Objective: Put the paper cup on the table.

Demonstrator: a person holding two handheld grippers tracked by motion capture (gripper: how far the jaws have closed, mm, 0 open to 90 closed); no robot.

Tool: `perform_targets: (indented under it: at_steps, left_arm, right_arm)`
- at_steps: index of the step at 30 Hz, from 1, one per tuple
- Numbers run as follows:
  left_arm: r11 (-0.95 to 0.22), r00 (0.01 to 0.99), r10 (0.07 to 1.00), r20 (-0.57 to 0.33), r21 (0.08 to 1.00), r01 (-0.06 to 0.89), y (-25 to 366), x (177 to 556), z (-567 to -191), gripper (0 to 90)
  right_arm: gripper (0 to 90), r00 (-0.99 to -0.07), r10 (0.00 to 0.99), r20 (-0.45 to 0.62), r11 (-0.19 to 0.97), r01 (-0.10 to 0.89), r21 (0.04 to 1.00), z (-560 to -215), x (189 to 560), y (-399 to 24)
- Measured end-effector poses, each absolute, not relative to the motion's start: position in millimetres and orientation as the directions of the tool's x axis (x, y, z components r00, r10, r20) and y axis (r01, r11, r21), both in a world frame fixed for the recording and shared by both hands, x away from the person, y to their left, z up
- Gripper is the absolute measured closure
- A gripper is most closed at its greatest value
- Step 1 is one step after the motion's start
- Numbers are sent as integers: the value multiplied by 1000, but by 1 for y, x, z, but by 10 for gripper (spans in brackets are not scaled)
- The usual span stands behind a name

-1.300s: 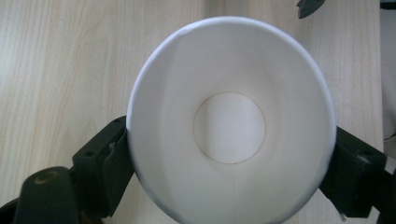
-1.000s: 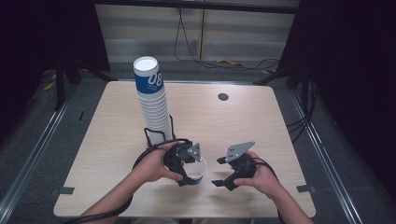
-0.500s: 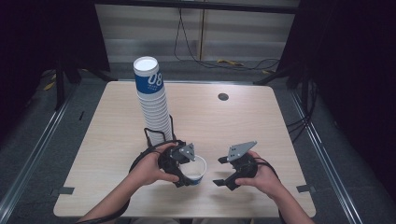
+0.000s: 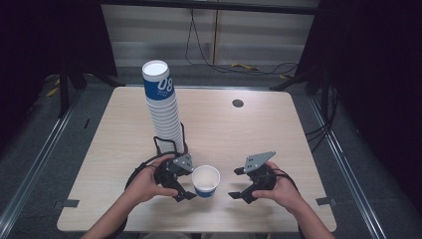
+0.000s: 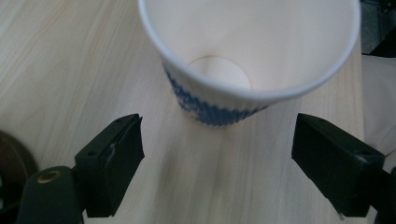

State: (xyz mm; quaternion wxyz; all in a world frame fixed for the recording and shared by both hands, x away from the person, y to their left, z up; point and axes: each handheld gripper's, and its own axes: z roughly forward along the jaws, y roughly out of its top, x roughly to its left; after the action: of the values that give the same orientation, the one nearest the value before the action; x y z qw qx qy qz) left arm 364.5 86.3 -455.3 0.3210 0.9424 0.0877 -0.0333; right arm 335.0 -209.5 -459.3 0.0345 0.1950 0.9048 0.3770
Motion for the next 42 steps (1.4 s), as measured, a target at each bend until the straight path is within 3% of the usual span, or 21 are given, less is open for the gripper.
perform_targets:
  at_steps: [11,42]
  left_arm:
    - [-750,969,217,-117,616,242,125,361,-467,163]
    - [-687,935,323,-144,644,337,183,355,-494,163]
  right_arm:
    - [154,-904,418,96,613,358,704,-465,332,-223]
    - [154,-852,516,89,563,416,714,-475,323,-264]
